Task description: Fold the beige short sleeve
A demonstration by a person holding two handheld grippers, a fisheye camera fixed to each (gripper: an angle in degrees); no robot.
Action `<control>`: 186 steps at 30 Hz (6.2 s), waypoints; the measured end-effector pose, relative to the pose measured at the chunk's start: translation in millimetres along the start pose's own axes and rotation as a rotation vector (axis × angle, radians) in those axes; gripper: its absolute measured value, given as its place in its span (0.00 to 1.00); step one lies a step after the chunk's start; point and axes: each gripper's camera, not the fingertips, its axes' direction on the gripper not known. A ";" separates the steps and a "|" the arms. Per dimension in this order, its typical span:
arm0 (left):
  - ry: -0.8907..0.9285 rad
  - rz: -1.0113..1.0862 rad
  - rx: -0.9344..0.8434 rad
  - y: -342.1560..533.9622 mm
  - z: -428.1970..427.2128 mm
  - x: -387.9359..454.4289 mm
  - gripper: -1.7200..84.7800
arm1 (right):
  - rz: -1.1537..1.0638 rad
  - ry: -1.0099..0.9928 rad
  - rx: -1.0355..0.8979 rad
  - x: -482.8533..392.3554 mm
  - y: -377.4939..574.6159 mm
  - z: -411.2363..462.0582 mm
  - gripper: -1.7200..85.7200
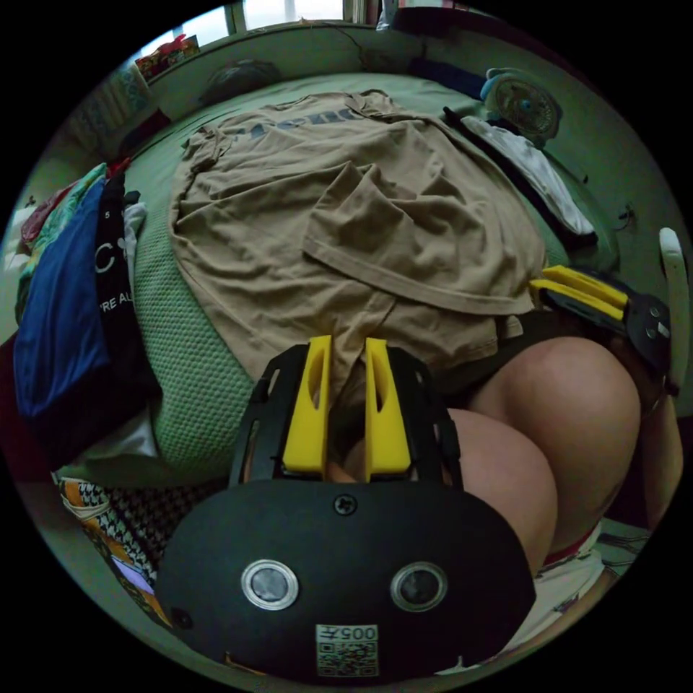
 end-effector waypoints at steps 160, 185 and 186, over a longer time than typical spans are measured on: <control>-0.230 -0.400 0.111 -82.7 -370.2 -232.4 0.05 | 0.336 -0.011 0.011 210.5 -199.6 -102.5 0.02; -0.055 -0.308 0.015 -65.2 -174.6 -202.3 0.06 | 0.149 -0.184 -0.099 146.7 -113.1 -43.8 0.02; -0.058 -0.298 0.030 -65.8 -176.7 -201.6 0.05 | 0.120 -0.167 -0.047 145.1 -112.6 -53.8 0.01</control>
